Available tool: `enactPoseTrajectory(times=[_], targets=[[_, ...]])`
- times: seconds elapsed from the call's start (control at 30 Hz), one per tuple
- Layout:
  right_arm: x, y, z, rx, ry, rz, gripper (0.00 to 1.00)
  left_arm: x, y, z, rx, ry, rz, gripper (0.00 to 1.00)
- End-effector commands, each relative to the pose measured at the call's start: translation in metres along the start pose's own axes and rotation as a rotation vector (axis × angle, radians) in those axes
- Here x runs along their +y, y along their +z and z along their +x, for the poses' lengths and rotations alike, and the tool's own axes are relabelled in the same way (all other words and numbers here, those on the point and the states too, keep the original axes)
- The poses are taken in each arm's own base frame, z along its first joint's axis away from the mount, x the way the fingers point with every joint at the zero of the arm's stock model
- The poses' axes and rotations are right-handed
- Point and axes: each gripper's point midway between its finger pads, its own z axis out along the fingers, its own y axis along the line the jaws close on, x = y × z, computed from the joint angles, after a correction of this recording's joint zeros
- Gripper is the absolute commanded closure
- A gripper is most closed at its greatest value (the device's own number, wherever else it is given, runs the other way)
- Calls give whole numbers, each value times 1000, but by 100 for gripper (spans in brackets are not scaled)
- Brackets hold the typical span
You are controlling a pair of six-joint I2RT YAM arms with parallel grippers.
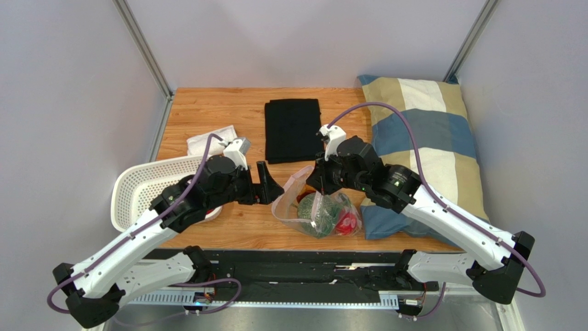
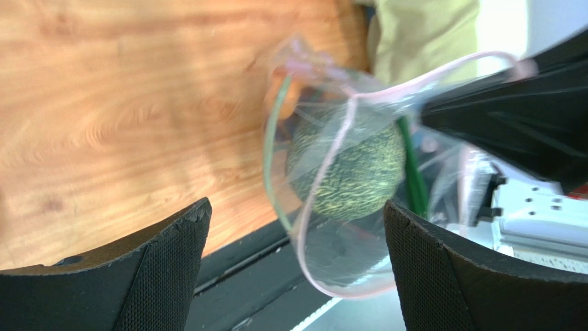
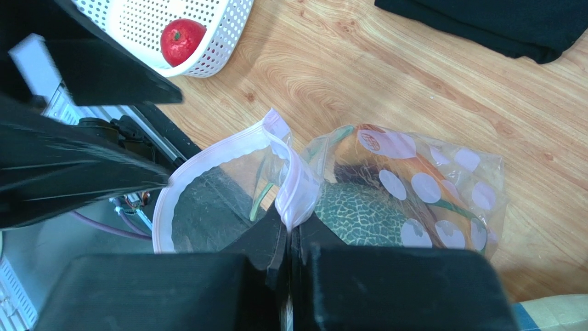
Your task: Open the zip-top bag and remove the fake food
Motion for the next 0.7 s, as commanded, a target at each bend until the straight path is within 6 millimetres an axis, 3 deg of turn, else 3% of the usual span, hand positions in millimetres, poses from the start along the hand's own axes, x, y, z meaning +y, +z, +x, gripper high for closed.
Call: enactPoseTrajectory(times=[0.0, 0.17, 0.27, 0.3, 0.37, 0.4, 0.47, 0.57, 0.67], targets=[[12, -14, -27, -98, -4, -59, 100, 4, 22, 31, 140, -47, 13, 4], [11, -15, -29, -101, 15, -65, 100, 8, 52, 46, 264, 1, -14, 8], [9, -15, -31, -98, 19, -61, 100, 8, 66, 38, 272, 18, -23, 30], [7, -16, -31, -98, 21, -55, 100, 2, 67, 29, 265, 27, 1, 51], [3, -18, -32, -99, 24, -41, 100, 2, 74, 20, 265, 39, -10, 79], [-3, -19, -30, -91, 32, -23, 100, -6, 73, 5, 235, 71, 1, 100], [-12, -21, -28, -86, 41, 12, 100, -11, 76, -4, 236, 103, 1, 100], [-25, -27, -24, -70, 40, 54, 100, -37, 75, -36, 153, 159, 77, 100], [-32, -34, -21, -53, 38, 89, 91, -58, 70, -60, 69, 176, 146, 100]])
